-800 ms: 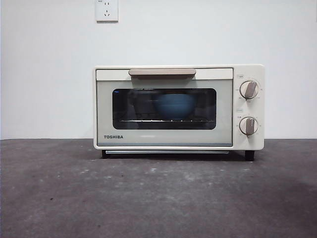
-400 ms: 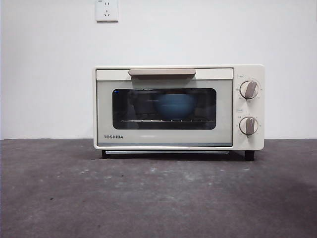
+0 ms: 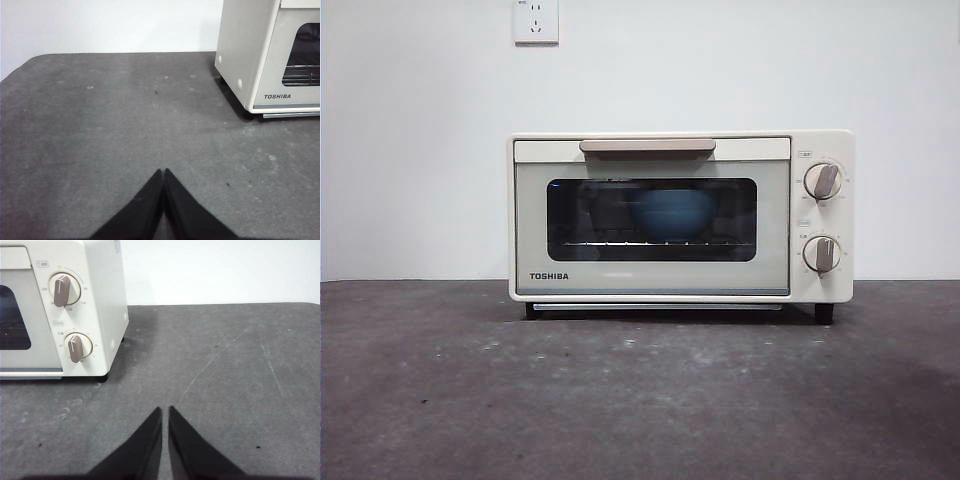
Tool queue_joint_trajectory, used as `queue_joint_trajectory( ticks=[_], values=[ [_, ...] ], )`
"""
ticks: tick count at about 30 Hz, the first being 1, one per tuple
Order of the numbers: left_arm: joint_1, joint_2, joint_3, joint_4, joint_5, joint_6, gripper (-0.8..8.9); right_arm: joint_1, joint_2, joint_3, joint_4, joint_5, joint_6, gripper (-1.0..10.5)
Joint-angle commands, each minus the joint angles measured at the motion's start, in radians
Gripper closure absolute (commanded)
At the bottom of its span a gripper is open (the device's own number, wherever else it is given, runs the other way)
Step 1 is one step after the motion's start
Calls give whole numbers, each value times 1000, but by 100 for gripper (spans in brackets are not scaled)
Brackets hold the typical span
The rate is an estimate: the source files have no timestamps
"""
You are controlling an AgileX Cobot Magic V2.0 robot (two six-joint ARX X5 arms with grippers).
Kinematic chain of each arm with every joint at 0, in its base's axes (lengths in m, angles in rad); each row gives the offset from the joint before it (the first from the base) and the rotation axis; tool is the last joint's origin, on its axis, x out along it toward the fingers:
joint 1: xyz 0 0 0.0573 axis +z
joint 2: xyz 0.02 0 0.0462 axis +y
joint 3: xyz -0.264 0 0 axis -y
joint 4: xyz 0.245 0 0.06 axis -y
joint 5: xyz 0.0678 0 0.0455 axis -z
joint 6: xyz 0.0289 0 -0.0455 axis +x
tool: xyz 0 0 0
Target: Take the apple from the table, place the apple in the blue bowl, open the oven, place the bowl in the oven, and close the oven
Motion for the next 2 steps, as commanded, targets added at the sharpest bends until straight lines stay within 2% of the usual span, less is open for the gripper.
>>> queue_joint_trajectory(
  ticks=[1, 2],
  values=[
    [3, -2, -10, -29, 2, -2, 806, 1, -2, -5, 10, 2, 13, 941],
    [3, -2, -10, -29, 2, -3, 806, 1, -2, -5, 11, 2, 13, 941]
  ],
)
